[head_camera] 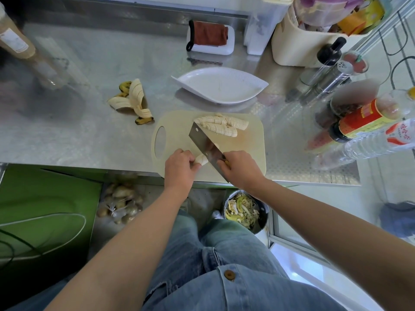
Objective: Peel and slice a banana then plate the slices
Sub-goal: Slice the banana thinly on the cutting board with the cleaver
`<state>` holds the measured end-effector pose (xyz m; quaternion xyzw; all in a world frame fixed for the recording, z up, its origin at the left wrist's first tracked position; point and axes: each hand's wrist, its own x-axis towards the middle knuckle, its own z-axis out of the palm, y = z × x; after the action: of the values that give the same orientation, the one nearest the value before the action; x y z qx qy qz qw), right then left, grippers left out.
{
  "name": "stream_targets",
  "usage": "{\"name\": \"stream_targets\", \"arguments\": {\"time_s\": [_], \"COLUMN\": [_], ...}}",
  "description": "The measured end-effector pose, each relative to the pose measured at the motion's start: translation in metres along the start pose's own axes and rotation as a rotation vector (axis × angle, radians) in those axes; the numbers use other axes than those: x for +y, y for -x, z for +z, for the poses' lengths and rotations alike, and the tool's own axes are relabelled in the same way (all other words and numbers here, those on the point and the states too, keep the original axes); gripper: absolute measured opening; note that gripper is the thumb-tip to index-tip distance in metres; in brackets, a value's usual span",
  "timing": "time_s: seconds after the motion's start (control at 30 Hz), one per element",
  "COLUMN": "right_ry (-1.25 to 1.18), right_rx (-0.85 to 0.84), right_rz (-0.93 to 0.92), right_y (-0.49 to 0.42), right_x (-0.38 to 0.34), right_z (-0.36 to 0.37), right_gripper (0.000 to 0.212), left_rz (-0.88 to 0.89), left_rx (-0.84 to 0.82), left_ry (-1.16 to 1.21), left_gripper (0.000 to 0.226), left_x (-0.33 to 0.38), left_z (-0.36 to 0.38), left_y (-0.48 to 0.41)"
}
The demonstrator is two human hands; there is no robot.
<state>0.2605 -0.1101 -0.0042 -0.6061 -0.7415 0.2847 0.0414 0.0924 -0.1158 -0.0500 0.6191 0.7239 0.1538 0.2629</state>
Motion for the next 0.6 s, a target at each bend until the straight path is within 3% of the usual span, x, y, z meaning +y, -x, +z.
{"name": "stream_targets", "arguments": {"time_s": [0.17, 0.4, 0.6], "right_ry": [0.012, -0.019, 0.010], "right_rx": [-0.036, 0.062, 0.029], "right_rz": [0.028, -0.024, -0.006], "right_y": [0.0030, 0.0031, 0.0004], "right_x": [0.0028, -0.0011, -0.0008], "right_z": [0.0040, -0.0009, 0.0029], "right_gripper": [0.030, 0.030, 0.036], "left_rz": [-0.005, 0.000, -0.002], "left_rx": [0.003, 0.007, 0.009], "left_ry": [-0.006, 0.000, 0.001], "left_gripper": [0.013, 0.013, 0.012], "left_x": [-0.0003, -0.0014, -0.0012], "left_z": [0.0010, 0.0012, 0.0018], "left_y": [-0.0004, -0.0001, 0.0002]}}
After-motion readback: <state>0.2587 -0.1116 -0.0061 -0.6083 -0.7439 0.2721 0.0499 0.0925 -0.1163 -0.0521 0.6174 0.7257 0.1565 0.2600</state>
